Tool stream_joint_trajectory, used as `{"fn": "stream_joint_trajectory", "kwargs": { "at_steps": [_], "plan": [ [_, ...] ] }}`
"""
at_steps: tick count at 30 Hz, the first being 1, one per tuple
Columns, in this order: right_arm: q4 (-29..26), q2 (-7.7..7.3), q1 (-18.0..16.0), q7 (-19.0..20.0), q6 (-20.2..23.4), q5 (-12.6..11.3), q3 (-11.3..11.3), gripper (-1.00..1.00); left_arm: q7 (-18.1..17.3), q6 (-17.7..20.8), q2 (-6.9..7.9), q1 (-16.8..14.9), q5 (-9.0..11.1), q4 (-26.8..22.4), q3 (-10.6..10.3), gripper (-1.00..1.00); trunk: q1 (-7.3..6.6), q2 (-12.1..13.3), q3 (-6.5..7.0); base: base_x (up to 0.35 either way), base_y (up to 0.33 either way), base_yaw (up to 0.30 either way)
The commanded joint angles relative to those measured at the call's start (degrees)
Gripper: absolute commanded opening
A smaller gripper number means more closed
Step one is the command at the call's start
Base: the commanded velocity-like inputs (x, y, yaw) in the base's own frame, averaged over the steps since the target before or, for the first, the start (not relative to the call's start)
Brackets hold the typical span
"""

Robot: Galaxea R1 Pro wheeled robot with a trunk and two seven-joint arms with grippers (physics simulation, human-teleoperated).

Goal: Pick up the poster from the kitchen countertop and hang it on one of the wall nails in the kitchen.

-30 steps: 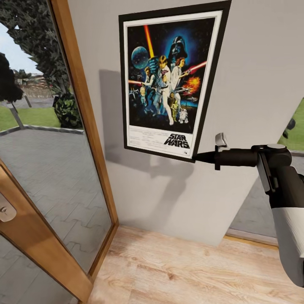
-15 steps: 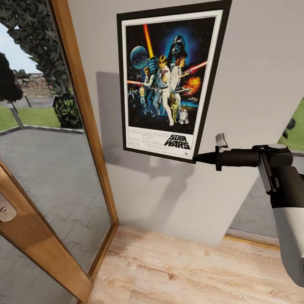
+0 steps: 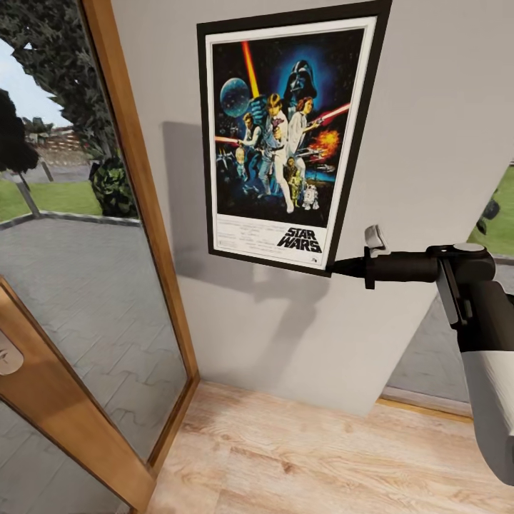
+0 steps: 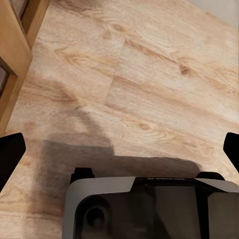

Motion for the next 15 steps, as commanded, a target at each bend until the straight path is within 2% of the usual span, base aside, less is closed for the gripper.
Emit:
{"fn": "stream_joint_trajectory", "kwargs": {
  "at_steps": [1,15],
  "plan": [
    [-0.01,0.00,-0.06,0.23,0.73,-0.03,-0.02,-1.00,-0.31,0.50,-0.03,-0.01,-0.03,-0.14,0.14,1.00,0.04,-0.12,-0.11,0.000,-0.014,0.000],
    [-0.01,0.03,-0.06,0.23,0.70,0.04,-0.02,-1.00,-0.31,0.52,0.30,-0.01,0.00,-0.14,0.14,1.00,0.04,-0.12,-0.11,0.046,-0.045,0.000]
  ]
}}
